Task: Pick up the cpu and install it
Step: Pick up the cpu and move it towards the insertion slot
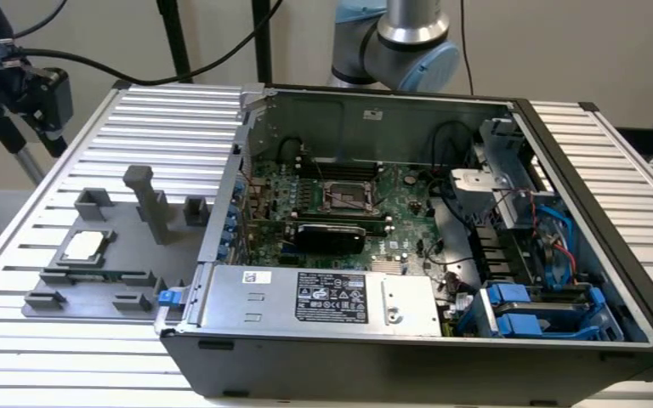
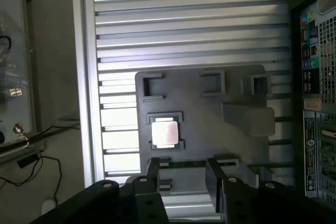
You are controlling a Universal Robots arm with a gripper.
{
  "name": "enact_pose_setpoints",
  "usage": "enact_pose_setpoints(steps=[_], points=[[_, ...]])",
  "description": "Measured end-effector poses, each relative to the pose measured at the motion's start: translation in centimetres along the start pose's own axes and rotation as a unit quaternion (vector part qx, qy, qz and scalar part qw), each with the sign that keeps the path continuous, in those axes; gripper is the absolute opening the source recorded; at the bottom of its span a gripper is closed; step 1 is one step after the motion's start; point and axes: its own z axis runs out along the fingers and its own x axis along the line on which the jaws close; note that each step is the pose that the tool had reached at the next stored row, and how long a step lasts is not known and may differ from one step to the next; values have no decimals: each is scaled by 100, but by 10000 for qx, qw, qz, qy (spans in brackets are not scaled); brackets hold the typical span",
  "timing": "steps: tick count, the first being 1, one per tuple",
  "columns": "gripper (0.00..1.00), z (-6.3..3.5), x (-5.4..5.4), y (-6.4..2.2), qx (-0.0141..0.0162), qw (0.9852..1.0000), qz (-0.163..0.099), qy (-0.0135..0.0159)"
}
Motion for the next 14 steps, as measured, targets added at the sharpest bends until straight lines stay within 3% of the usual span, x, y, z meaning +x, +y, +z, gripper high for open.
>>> enact_pose_setpoints(steps=[2, 4, 5, 14], points=[[59, 7, 0, 0, -1, 10000, 0, -1], [59, 27, 0, -1, -1, 10000, 0, -1], [65, 43, 0, -2, -1, 10000, 0, -1], [65, 207, 40, -20, -1, 10000, -8, -1]])
